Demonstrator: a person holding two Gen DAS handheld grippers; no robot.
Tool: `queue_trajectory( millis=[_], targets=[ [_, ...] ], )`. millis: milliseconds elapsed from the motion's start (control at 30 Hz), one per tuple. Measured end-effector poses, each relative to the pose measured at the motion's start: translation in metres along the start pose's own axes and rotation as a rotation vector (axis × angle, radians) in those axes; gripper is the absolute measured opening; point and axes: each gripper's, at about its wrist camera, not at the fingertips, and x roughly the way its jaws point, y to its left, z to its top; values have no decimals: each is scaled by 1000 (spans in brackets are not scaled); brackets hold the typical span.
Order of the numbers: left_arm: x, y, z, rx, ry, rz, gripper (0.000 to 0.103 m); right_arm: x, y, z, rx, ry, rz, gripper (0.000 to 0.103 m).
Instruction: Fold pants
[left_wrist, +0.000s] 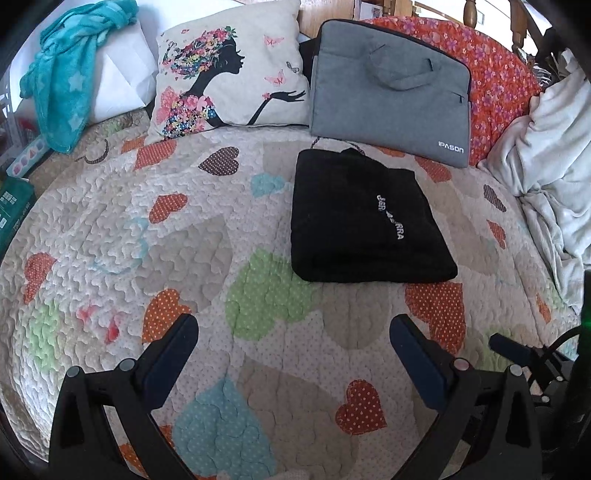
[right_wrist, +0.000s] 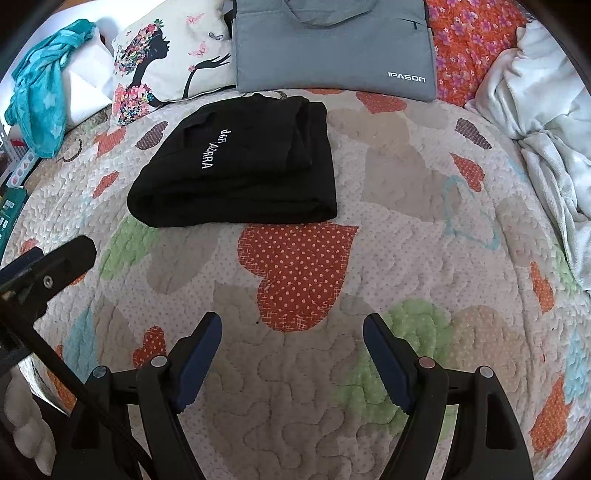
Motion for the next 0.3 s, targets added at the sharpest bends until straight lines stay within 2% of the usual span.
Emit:
queue_trajectory(
  millis=[200, 300],
  targets=[
    [13, 3, -5, -10, 53, -23, 103, 1, -6, -3, 17, -8, -32, 84],
    [23, 3, -8, -21, 72, -9, 103, 4, -5, -6, 15, 19, -2, 84]
  ],
)
